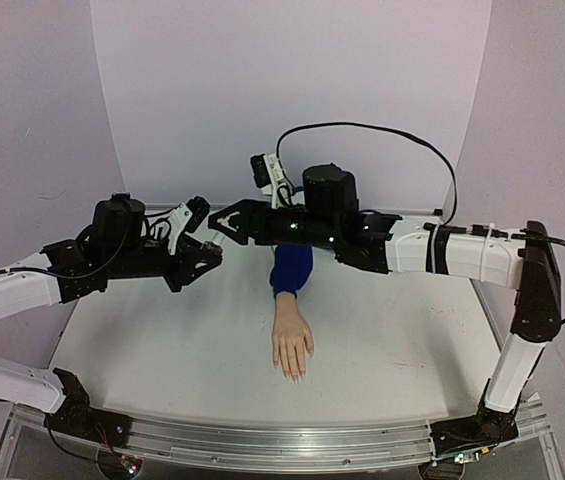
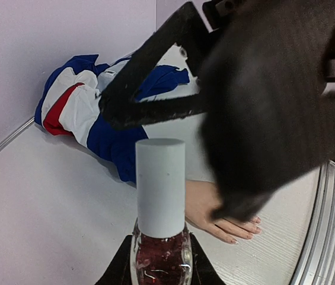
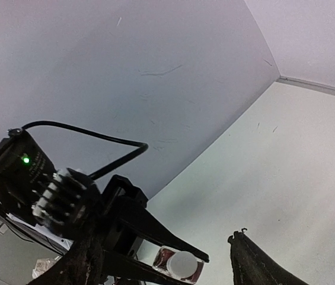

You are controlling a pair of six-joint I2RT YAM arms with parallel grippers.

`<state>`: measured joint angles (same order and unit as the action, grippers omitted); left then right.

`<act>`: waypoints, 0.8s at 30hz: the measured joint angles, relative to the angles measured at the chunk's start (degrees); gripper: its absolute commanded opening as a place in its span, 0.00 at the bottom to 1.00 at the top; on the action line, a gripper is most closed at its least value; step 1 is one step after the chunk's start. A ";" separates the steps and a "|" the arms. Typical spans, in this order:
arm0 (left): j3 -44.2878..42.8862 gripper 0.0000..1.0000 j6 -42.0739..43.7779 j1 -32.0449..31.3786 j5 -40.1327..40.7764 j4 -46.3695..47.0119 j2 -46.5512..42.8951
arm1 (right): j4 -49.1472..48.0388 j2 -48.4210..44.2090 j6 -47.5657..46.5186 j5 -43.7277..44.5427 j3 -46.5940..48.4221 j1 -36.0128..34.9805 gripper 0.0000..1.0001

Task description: Paint the nails

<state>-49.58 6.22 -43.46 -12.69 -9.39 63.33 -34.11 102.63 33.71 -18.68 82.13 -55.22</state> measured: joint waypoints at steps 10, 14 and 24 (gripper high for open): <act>0.24 0.00 -0.04 -0.09 0.42 -0.07 -0.70 | 1.86 5.60 2.71 0.00 3.87 -0.59 0.28; 0.24 0.00 -0.28 -0.09 -0.35 -0.15 -0.70 | 1.25 5.60 3.19 -0.94 4.15 -0.90 0.11; -0.02 0.00 -3.37 1.03 -19.30 -1.33 -0.81 | 0.79 2.05 -5.60 -18.82 0.20 0.48 0.00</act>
<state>-49.60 2.85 -42.44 -31.99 -10.72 62.52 -33.32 104.68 28.12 -37.50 82.32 -54.74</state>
